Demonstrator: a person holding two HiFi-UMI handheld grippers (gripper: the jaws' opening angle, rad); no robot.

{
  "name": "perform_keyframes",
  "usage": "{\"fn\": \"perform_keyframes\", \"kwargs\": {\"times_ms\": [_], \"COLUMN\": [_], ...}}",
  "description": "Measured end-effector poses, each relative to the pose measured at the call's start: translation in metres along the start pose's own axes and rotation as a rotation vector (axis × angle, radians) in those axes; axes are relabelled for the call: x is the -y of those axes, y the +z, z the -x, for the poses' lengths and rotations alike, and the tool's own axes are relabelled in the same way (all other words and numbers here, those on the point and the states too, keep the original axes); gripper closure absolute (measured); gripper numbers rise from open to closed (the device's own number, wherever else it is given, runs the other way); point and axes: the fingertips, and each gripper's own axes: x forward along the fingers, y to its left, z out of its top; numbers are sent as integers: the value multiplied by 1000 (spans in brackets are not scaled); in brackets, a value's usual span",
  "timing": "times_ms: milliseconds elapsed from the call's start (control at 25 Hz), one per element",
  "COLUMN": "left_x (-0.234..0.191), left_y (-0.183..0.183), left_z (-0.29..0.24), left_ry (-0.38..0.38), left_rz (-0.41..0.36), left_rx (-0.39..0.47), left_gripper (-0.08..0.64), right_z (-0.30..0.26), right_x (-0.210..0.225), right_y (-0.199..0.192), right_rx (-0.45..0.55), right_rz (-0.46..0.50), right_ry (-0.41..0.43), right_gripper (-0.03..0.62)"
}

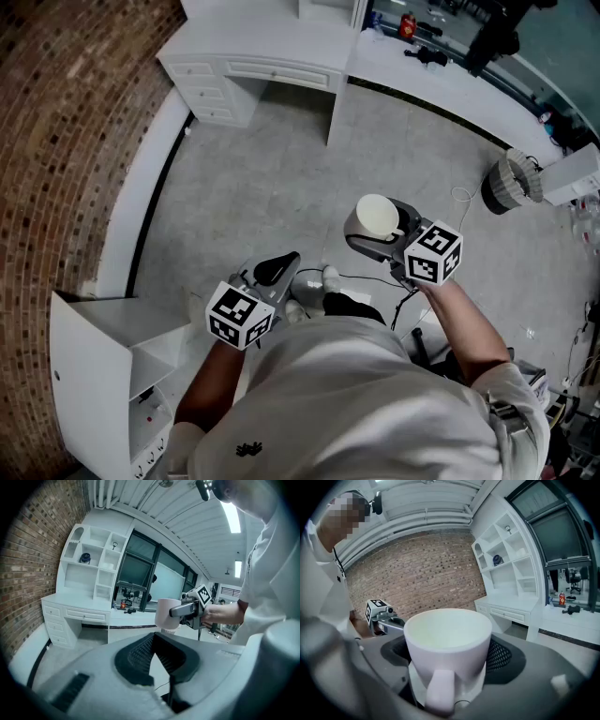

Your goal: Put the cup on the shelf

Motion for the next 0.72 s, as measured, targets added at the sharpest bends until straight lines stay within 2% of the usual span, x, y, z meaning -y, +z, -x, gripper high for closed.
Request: {"fn": "perform_keyframes", "kwargs": {"times_ms": [360,720], "left_x": [-9,-20], "left_y": [30,66], "left_z": [-51,-124], "left_ry": [14,31], "left_rz": [3,-37], "left_rx": [-3,-22], "left_gripper": [554,554], "right_z": [7,12], "right_x": [60,136], "right_y": [20,43], "right_rx": [-19,-41], "right_rz": [40,126], "right_ry": [-12,-10], "right_gripper": [145,146]}}
